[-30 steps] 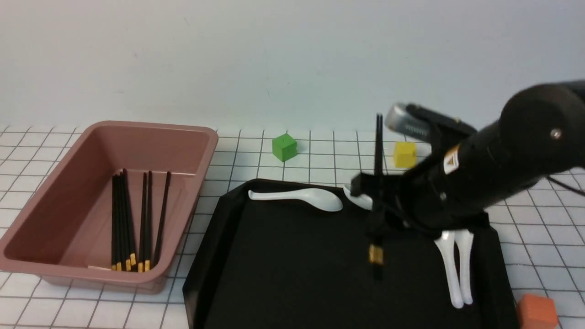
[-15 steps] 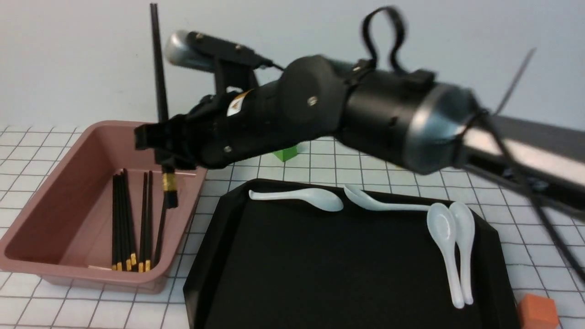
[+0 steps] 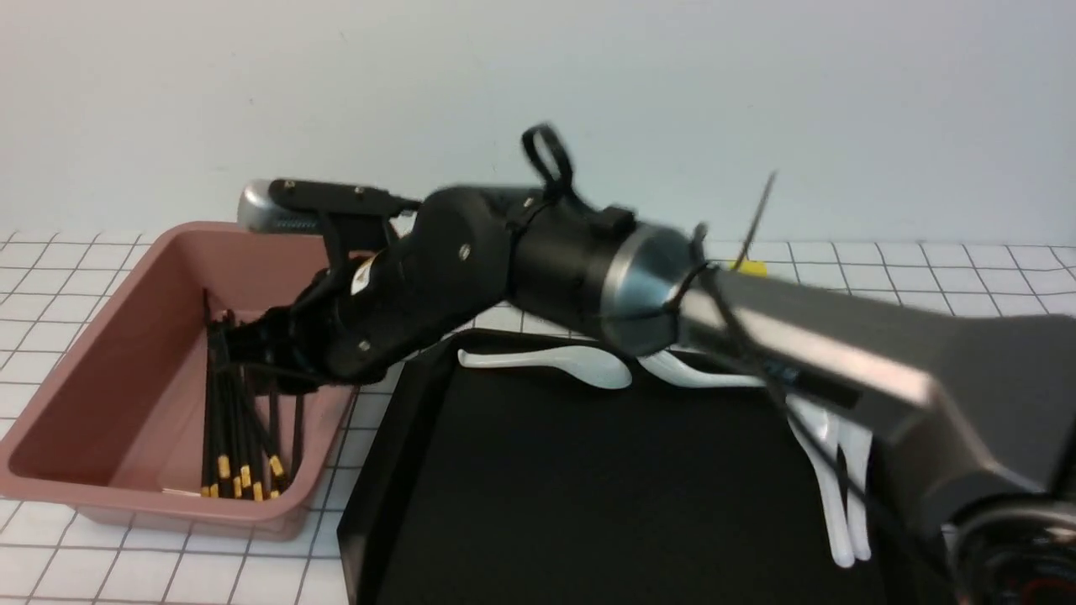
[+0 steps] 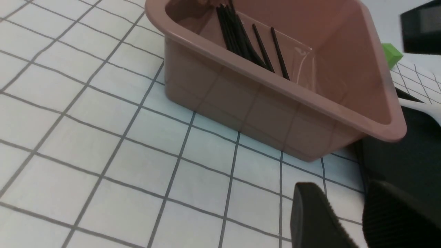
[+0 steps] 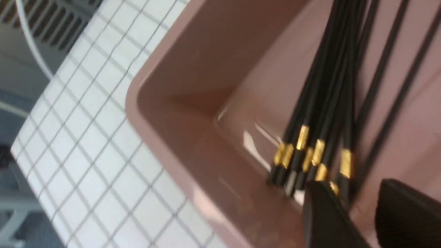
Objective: On white black tablecloth take chopsticks from black tray and put them in box.
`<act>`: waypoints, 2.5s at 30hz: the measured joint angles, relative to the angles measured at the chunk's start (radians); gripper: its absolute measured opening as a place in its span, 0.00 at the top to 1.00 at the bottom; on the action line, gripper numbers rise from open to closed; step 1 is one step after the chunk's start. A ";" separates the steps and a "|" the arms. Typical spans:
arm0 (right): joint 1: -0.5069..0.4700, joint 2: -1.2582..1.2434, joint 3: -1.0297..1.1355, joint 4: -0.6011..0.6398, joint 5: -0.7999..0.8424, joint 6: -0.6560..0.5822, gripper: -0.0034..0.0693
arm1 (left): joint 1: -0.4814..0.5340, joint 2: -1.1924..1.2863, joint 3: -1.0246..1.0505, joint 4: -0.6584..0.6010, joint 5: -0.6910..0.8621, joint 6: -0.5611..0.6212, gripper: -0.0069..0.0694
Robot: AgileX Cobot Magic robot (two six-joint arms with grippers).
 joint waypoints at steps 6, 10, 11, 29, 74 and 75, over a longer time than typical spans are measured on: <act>-0.051 -0.249 -0.005 -0.178 0.331 0.000 0.89 | 0.000 0.000 0.000 0.000 0.000 0.000 0.60; -0.058 -0.417 -0.005 -0.335 0.497 0.000 0.97 | 0.000 0.000 0.000 0.000 0.000 0.000 0.60; -0.058 -0.467 -0.005 -0.375 0.537 -0.001 0.97 | 0.000 0.000 0.000 0.000 0.000 0.000 0.60; -0.058 -1.600 0.995 -0.568 0.060 -0.003 0.97 | 0.000 0.000 0.000 0.000 0.000 0.000 0.60; -0.094 -1.944 1.777 -0.560 -0.527 0.067 0.95 | 0.000 0.000 0.000 0.000 0.000 0.000 0.60; -0.110 -1.953 1.793 -0.556 -0.527 0.067 0.94 | 0.000 0.000 0.000 0.000 0.000 -0.001 0.60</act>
